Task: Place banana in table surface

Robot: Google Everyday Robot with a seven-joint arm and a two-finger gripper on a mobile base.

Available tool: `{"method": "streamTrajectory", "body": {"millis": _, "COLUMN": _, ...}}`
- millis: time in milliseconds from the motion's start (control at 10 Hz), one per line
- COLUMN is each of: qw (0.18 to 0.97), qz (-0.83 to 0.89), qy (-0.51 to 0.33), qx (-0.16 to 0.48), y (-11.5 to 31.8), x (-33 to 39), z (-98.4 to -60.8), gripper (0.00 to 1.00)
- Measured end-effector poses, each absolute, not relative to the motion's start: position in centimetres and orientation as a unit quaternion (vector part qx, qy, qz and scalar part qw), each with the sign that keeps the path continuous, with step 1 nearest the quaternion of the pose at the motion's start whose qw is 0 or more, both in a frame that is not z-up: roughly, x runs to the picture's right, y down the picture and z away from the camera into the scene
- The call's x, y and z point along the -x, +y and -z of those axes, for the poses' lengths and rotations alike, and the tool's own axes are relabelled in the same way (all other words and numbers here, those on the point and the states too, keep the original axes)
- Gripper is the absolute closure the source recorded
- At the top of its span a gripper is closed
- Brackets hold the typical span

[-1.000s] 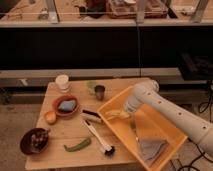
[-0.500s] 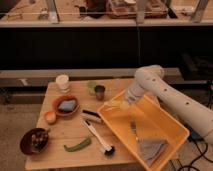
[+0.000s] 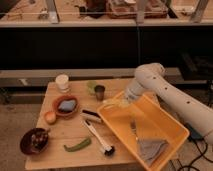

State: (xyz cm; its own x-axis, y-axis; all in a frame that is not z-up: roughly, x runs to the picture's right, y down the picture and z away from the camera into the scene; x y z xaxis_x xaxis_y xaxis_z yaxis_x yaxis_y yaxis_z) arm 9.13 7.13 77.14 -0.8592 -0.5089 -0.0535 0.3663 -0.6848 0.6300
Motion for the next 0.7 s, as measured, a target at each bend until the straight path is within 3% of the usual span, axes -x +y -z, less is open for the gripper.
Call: {"method": "streamTrajectory", "body": {"millis": 700, "qw": 0.118, "qz": 0.936, "qy": -0.309, "qx": -0.122, "y": 7.5, "x": 5.8, "z": -74.2, "gripper": 0.96}}
